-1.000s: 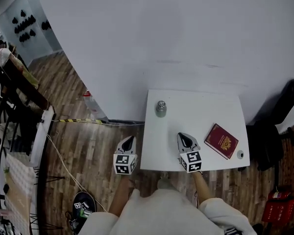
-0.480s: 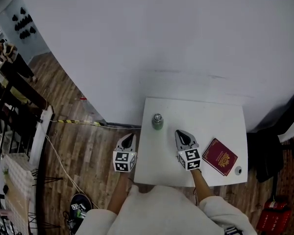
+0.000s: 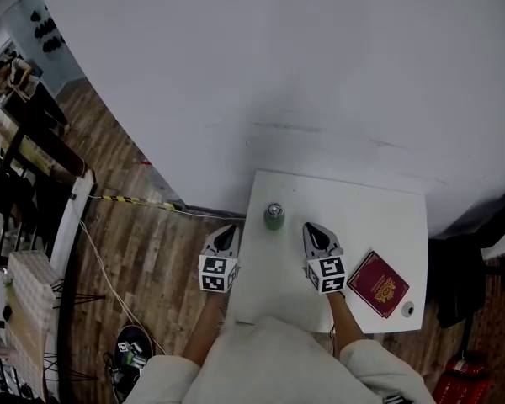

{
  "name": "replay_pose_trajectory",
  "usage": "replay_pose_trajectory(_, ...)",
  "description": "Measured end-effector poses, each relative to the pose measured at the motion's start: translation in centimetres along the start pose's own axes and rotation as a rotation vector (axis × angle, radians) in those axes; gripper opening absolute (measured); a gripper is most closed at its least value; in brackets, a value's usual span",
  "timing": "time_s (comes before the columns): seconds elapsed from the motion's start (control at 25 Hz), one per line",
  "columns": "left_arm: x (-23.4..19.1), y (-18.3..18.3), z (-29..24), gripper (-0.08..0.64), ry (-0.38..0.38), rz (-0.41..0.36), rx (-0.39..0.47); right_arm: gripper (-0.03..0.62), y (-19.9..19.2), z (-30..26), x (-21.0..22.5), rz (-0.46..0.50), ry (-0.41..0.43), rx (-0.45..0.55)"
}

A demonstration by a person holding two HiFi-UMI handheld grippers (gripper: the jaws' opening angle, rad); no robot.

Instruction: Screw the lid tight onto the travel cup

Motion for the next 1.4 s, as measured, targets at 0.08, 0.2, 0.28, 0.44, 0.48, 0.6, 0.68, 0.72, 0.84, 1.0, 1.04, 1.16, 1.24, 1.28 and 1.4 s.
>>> replay_pose_trajectory(0.08, -0.3, 0.2, -0.3, 0.009, -0.002, -0.004, -0.001, 0.000, 0.1, -0.5, 0.1, 0.002, 0.000, -0.004)
replay_pose_trajectory(0.2, -0.8, 0.0, -0.9, 0.009, -0.012, -0.009, -0.008, 0.000, -0.2, -1.2, -0.3, 0.007, -0.001, -0.017)
replay_pose_trajectory(0.28, -1.1, -0.3, -1.3, 0.009, -0.023, -0.016, -0.017, 0.000, -0.4, -1.6, -0.7, 0.008, -0.001, -0.026)
replay_pose_trajectory(0.44, -1.3, -1.1, -2.2, 0.011, -0.064, -0.023, -0.035, 0.000, -0.6, -2.5, -1.3, -0.006, -0.009, -0.040)
replay_pose_trajectory(0.48, -1.3, -1.2, -2.5, 0.011, -0.077, -0.027, -0.040, 0.000, -0.7, -2.7, -1.3, -0.013, -0.014, -0.043)
replay_pose_trajectory(0.6, -1.3, -1.6, -3.3, 0.009, -0.116, -0.038, -0.048, 0.000, -0.8, -3.4, -1.4, -0.031, -0.024, -0.041)
replay_pose_trajectory(0.68, -1.2, -2.0, -3.8, 0.011, -0.137, -0.040, -0.049, 0.000, -1.1, -3.7, -1.3, -0.039, -0.027, -0.040)
replay_pose_trajectory(0.72, -1.2, -2.3, -4.1, 0.009, -0.146, -0.042, -0.052, 0.000, -1.2, -3.9, -1.3, -0.042, -0.029, -0.040)
replay_pose_trajectory(0.84, -1.1, -3.1, -5.1, 0.009, -0.166, -0.044, -0.064, 0.000, -2.0, -4.4, -1.3, -0.042, -0.036, -0.052)
replay_pose_trajectory(1.0, -1.1, -3.9, -6.1, 0.011, -0.184, -0.040, -0.074, 0.000, -3.3, -5.0, -1.3, -0.047, -0.029, -0.070)
replay_pose_trajectory(1.04, -1.0, -4.1, -6.4, 0.011, -0.190, -0.039, -0.075, 0.000, -3.7, -5.1, -1.3, -0.048, -0.025, -0.077)
replay_pose_trajectory(1.16, -1.0, -5.1, -7.1, 0.011, -0.205, -0.037, -0.089, 0.000, -4.8, -5.6, -1.6, -0.049, -0.010, -0.093)
replay_pose_trajectory(1.24, -1.2, -5.8, -7.6, 0.011, -0.212, -0.037, -0.098, 0.000, -5.3, -6.0, -1.8, -0.046, 0.001, -0.101)
replay_pose_trajectory(1.28, -1.2, -6.0, -7.9, 0.011, -0.217, -0.035, -0.098, 0.000, -5.5, -6.2, -1.8, -0.045, 0.007, -0.106)
replay_pose_trajectory(1.4, -0.9, -6.4, -8.7, 0.011, -0.246, -0.039, -0.088, 0.003, -6.4, -6.8, -2.0, -0.052, 0.035, -0.113)
Point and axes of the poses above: the fingertips, and each gripper's own axes: z backward along the fingers, x to its right, y out of its top, the point moved 3 cm from there along z, backward along the fingers, and after that the axes turned 7 degrees about -x, right-handed, at the moved point
